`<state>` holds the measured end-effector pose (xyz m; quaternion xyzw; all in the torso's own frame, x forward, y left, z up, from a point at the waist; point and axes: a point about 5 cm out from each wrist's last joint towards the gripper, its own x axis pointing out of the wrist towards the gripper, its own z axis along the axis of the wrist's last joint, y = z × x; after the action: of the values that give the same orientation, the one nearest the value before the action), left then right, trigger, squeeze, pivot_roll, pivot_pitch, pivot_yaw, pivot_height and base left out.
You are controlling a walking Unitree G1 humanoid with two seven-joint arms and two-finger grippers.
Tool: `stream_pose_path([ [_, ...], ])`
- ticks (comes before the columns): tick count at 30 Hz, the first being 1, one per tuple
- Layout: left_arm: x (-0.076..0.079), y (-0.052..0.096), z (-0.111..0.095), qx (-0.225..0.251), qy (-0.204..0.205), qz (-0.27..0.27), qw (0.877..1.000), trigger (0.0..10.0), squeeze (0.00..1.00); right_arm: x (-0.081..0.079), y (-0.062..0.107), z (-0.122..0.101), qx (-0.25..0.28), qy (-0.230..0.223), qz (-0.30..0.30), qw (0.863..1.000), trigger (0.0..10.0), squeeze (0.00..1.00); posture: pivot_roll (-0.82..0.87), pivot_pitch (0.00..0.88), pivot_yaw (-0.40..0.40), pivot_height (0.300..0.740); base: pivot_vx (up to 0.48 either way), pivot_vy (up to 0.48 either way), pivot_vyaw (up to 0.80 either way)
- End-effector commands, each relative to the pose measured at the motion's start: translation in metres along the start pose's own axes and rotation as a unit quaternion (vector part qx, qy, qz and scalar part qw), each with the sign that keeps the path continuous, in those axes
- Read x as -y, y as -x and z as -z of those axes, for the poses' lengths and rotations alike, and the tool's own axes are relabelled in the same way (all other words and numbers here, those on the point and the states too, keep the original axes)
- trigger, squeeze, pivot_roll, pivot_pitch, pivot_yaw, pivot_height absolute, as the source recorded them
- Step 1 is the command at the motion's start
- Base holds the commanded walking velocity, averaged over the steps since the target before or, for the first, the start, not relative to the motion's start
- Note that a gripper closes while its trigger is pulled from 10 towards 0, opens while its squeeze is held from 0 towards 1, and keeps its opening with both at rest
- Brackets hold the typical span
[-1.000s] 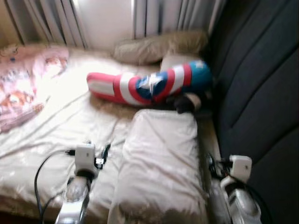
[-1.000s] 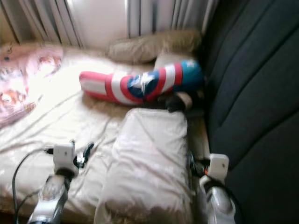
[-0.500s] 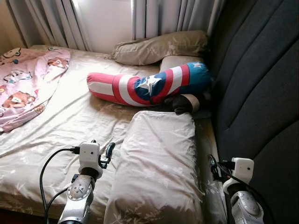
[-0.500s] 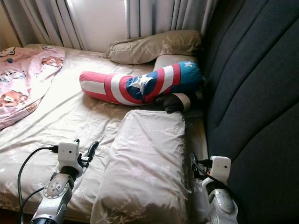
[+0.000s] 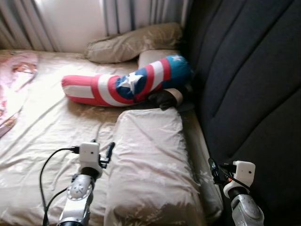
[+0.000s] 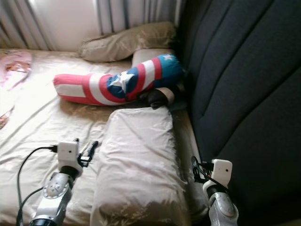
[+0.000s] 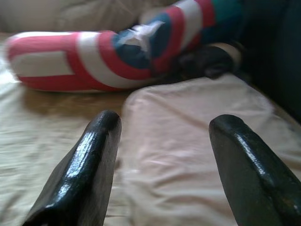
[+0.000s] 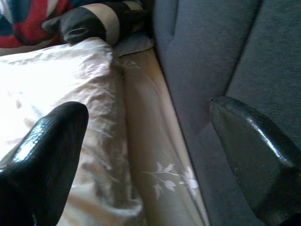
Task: Clean up the room
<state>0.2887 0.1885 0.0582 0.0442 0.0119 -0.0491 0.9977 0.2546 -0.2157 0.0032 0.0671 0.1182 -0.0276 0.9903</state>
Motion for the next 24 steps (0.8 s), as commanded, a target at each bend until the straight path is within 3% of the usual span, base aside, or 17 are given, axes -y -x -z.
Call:
stream_pose_path([
  [1, -0.0014, 0.0008, -0.0011, 0.0, -0.004, 0.0, 1.0, 10.0, 0.0, 0.0023, -0.0008, -0.003, 0.005, 0.0, 0.001, 1.0, 10.0, 0.0, 0.03, 0.02, -0.072, 0.74, 0.0, 0.0, 0.0],
  [8, -0.0009, 0.001, -0.0013, 0.001, -0.001, -0.001, 1.0, 10.0, 0.0, -0.001, -0.002, -0.0022, 0.0, -0.003, -0.01, 1.0, 10.0, 0.0, 0.03, 0.021, -0.067, 0.74, 0.0, 0.0, 0.0],
  [24, -0.0002, -0.0006, -0.0035, 0.003, -0.005, 0.001, 1.0, 10.0, 0.0, -0.004, 0.0, 0.0033, -0.012, -0.005, -0.025, 1.0, 10.0, 0.0, 0.03, 0.024, -0.064, 0.74, 0.0, 0.369, 0.0],
])
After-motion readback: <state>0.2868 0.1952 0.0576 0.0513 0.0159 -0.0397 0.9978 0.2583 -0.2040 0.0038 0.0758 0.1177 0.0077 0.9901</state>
